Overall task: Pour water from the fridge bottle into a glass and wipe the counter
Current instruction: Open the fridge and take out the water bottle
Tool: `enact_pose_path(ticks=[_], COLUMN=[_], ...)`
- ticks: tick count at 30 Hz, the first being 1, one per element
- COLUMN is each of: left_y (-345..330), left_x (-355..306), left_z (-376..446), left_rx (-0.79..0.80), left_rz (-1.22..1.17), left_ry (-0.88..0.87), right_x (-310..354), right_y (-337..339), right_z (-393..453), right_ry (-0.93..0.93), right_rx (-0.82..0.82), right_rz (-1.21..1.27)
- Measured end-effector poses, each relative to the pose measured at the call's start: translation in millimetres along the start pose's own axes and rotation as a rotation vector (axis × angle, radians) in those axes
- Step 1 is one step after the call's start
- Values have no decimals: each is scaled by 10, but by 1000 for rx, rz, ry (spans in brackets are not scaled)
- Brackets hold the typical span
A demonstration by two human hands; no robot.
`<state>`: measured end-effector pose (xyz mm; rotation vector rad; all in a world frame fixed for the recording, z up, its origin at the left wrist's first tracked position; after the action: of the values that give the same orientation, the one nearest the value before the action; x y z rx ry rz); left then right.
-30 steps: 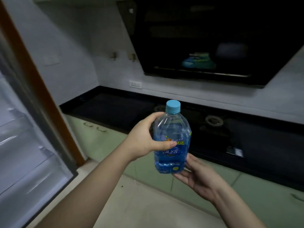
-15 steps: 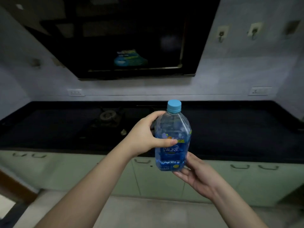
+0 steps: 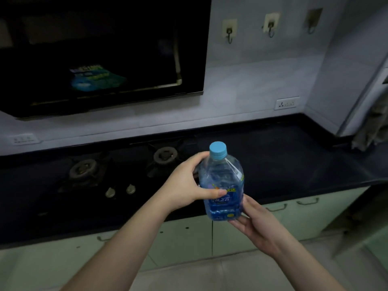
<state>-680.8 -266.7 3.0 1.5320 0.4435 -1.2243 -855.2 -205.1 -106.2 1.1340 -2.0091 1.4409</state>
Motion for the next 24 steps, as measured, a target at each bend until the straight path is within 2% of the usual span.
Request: enact_pose_path(ticks=[6, 13, 17, 24], left_y=[-65, -81, -135, -270], left_x=[376, 859, 1028, 1415], left_z=[684, 1349, 1606, 2015], left_rx=[76, 154, 150, 148], left_rz=[-3, 111, 254, 252], left_ry=[-31, -41, -46, 58], right_x=[49, 41, 18, 50], right_y=[253, 388, 536, 814], right_z=[598, 1251, 1599, 2183], right_ry=[35, 81, 68, -15], right_rx=[-141, -257, -303, -309], right_rz=[8, 12, -22, -81])
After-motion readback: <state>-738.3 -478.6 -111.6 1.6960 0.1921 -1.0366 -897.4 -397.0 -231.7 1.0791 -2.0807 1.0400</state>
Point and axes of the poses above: each hand's wrist, its own z-axis towards the middle knuckle, its own y-axis out of the back of the hand, x = y × z, the point moved 4 cm from there along z, towards the middle knuckle, and after that the axes turned 5 degrees about z, right-handed, at the moved point
